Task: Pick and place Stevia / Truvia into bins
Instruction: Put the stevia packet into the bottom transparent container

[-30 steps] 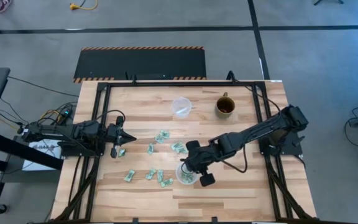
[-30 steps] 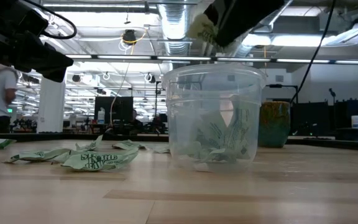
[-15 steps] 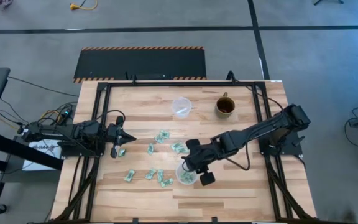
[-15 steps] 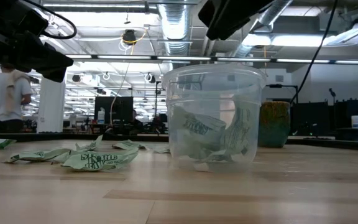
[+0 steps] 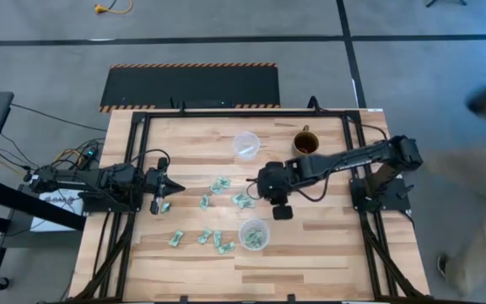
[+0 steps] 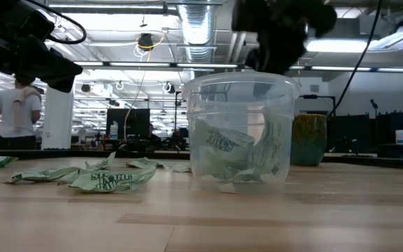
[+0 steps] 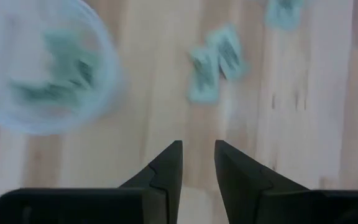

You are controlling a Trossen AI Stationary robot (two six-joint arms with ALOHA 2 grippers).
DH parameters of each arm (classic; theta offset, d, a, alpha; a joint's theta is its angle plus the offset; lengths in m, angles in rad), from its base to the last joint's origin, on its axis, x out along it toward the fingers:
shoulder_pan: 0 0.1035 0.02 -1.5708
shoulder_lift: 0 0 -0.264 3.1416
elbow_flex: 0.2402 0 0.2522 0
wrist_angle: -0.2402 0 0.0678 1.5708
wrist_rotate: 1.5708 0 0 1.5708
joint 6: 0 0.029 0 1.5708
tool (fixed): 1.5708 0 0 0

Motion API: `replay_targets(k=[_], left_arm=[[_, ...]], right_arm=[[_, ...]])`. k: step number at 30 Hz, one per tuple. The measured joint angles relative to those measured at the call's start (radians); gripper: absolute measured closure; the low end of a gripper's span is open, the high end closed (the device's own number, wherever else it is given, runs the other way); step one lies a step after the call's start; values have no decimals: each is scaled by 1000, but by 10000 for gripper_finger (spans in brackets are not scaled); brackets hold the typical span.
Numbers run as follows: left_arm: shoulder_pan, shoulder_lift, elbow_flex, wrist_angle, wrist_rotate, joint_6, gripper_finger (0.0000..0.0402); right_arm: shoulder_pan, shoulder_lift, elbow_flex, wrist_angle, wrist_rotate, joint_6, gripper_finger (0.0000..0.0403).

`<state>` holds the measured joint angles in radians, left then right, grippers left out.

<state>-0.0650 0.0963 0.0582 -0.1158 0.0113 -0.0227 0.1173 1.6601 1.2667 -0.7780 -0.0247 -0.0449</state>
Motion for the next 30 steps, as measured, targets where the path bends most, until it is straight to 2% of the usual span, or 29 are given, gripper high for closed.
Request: replay_targets(k=[4,9,13,21,26,30], left_arm=[[0,0,0,0,0,0,401],[0,0,0,0,0,0,401],[0,0,0,0,0,0,401],[0,0,0,0,0,0,401],[0,0,0,0,0,0,401],[0,0,0,0,0,0,401]], right_arm=[[-25,-46,-132,142,0,0,315],[-20,-167,-277,306,1,12,315],[-3,-252,-344,401,4,30,315],[22,-335,-497,553,37,56,315],[-1,-329,-516,660,51,40,315],[-24,-314,-480,706,52,37,315]])
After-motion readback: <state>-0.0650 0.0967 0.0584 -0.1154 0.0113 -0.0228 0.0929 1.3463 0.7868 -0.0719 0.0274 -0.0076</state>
